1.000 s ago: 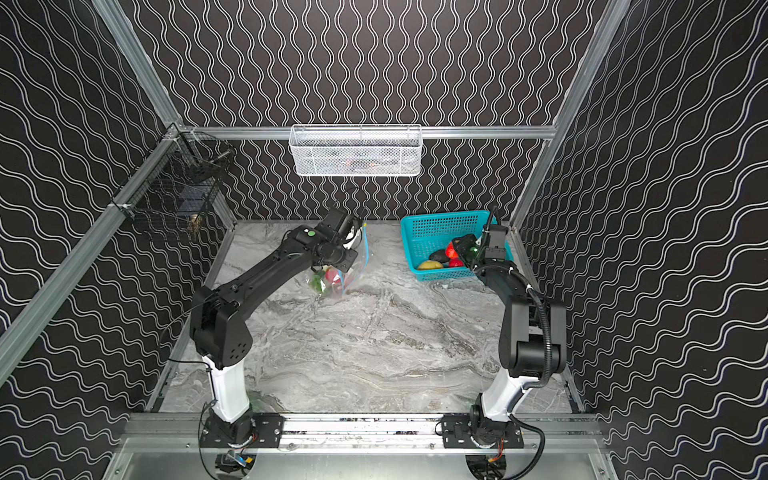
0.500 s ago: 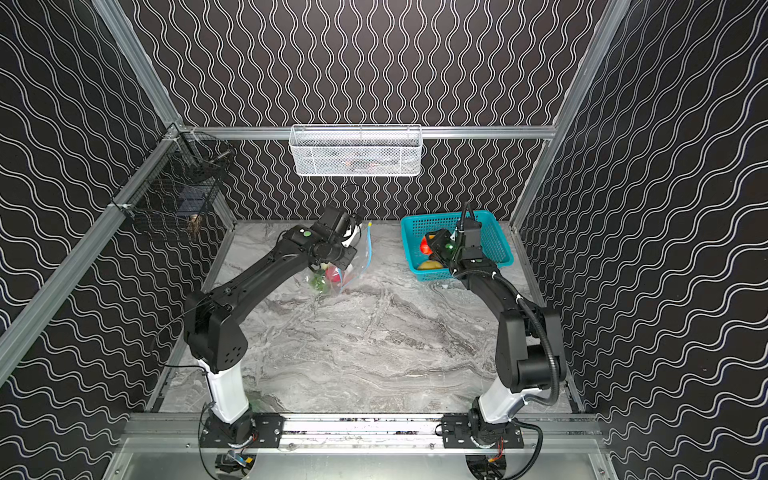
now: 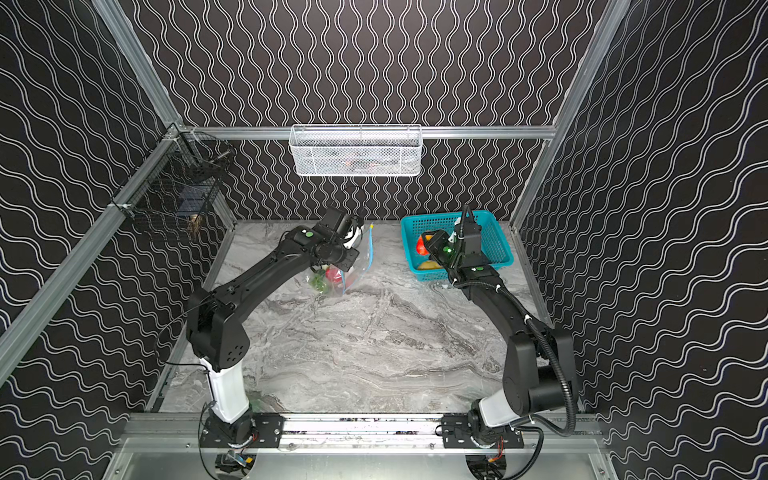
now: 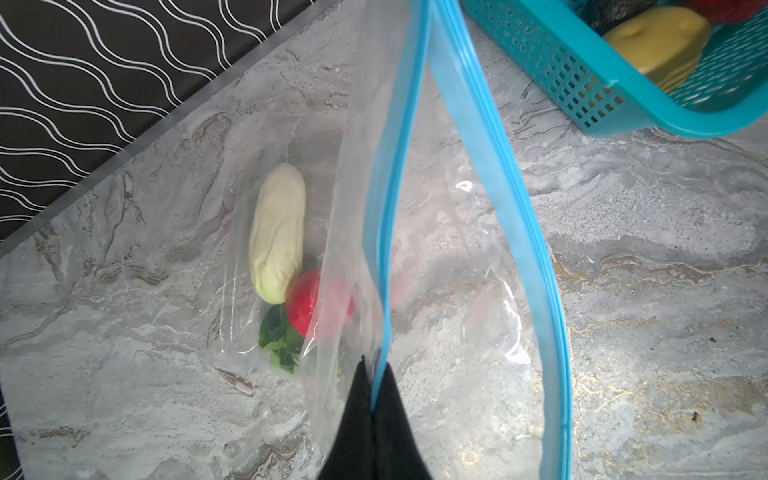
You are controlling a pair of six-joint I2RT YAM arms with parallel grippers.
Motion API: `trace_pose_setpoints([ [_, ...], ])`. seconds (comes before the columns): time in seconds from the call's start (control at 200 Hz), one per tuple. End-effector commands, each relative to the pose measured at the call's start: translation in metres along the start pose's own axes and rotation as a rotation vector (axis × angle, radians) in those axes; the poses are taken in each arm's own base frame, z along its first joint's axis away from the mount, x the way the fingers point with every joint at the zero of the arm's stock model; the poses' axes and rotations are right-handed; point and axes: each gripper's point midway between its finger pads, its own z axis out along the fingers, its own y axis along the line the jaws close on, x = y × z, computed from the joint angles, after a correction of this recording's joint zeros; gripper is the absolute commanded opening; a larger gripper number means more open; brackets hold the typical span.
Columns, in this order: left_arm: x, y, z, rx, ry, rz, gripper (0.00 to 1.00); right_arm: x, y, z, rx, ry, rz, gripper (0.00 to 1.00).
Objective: Place the food in the zip-top bag and seal the zipper
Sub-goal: 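Carry the yellow-red pepper toward the bag held by the left gripper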
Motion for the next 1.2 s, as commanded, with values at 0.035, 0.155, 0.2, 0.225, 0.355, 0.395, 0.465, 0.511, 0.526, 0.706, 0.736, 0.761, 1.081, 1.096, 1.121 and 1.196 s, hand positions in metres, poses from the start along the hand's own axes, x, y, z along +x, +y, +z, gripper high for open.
trace_pose_setpoints([
  [0.035,0.000,-0.005,0.000,0.029,0.004,-0.020,0.00,0.006,0.017,0.002,-0.048,-0.006,0.016,0.24],
  [0.155,0.003,-0.004,0.000,0.022,0.007,-0.010,0.00,0.014,0.031,0.005,-0.065,0.006,0.008,0.24],
  [0.2,0.005,-0.003,0.001,0.018,0.011,-0.007,0.00,0.017,0.036,0.006,-0.073,0.008,0.006,0.24],
  [0.225,0.005,-0.003,0.000,0.019,0.010,-0.006,0.00,0.018,0.039,0.005,-0.080,0.008,0.004,0.24],
  [0.355,0.006,-0.006,0.000,0.032,0.009,-0.009,0.00,0.027,0.052,0.006,-0.098,0.017,-0.006,0.24],
  [0.395,0.007,-0.008,-0.001,0.042,0.011,-0.012,0.00,0.030,0.056,0.006,-0.104,0.022,-0.009,0.24],
  [0.465,0.008,-0.010,-0.002,0.055,0.009,-0.016,0.00,0.035,0.064,0.007,-0.112,0.028,-0.019,0.24],
  [0.511,0.008,-0.010,-0.002,0.058,0.005,-0.016,0.00,0.037,0.068,0.007,-0.115,0.032,-0.026,0.24],
  [0.526,0.008,-0.010,-0.003,0.059,0.005,-0.017,0.00,0.038,0.069,0.007,-0.115,0.033,-0.028,0.24],
  [0.706,0.010,-0.010,-0.003,0.059,0.009,-0.018,0.00,0.049,0.078,0.011,-0.121,0.052,-0.042,0.24],
  [0.736,0.010,-0.010,-0.003,0.057,0.009,-0.020,0.00,0.051,0.079,0.012,-0.123,0.057,-0.042,0.24],
  [0.761,0.010,-0.010,-0.003,0.056,0.009,-0.020,0.00,0.053,0.081,0.013,-0.127,0.060,-0.042,0.24],
  [1.081,0.011,-0.011,-0.002,0.061,0.015,-0.022,0.00,0.092,0.095,0.025,-0.159,0.127,-0.057,0.24],
  [1.096,0.011,-0.011,-0.002,0.060,0.015,-0.023,0.00,0.093,0.095,0.026,-0.158,0.128,-0.057,0.24],
  [1.121,0.010,-0.010,-0.002,0.060,0.013,-0.023,0.00,0.095,0.097,0.027,-0.161,0.131,-0.057,0.24],
  [1.196,0.010,-0.010,-0.004,0.060,0.012,-0.022,0.00,0.103,0.099,0.031,-0.164,0.145,-0.059,0.23],
])
